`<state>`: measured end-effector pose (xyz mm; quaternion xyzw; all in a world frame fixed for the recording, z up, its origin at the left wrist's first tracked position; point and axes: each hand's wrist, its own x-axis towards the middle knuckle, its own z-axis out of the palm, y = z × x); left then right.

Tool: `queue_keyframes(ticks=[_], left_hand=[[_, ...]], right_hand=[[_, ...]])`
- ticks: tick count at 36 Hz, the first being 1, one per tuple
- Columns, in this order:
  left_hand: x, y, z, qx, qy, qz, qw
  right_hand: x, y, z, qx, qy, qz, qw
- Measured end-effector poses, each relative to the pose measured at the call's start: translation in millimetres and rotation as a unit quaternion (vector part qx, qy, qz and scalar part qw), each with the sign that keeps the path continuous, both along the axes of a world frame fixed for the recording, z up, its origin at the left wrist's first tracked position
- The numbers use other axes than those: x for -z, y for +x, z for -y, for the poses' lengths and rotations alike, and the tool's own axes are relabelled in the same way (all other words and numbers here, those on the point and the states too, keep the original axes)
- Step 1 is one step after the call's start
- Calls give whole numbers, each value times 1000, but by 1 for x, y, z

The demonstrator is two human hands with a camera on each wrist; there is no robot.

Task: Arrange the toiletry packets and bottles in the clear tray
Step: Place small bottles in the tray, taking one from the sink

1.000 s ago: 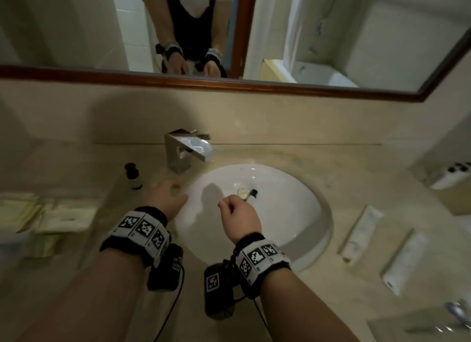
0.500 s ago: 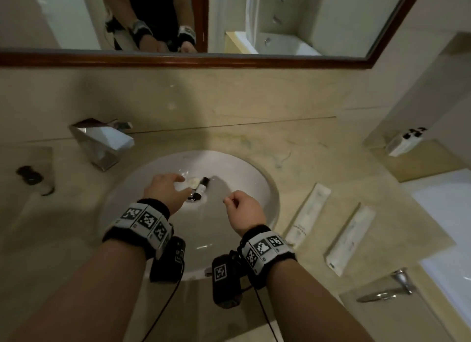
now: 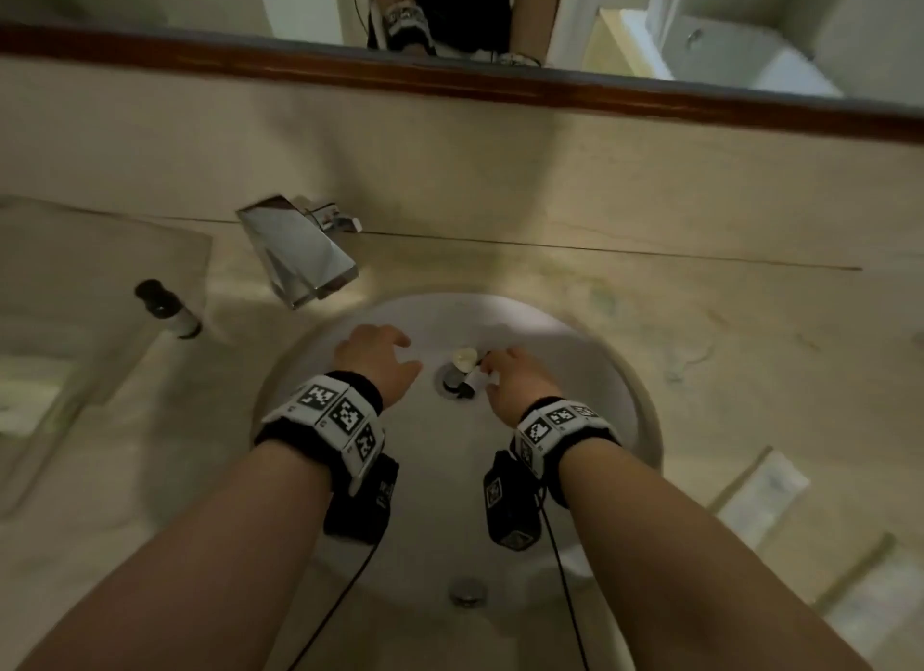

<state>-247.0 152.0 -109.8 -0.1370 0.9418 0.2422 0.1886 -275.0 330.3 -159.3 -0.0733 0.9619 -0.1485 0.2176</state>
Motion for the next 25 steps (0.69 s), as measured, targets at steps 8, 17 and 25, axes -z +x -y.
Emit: queue_keyframes(ticks=[8, 17, 25], left_hand=[[39, -31, -4, 53, 6, 99, 994], [72, -48, -2, 82, 2, 166, 983], [81, -47, -9, 75, 20, 171, 982]], right_hand=[[58, -22, 5, -127, 97, 8, 987], [95, -37, 17, -95, 118, -18, 988], [100, -37, 8, -68, 131, -40, 988]])
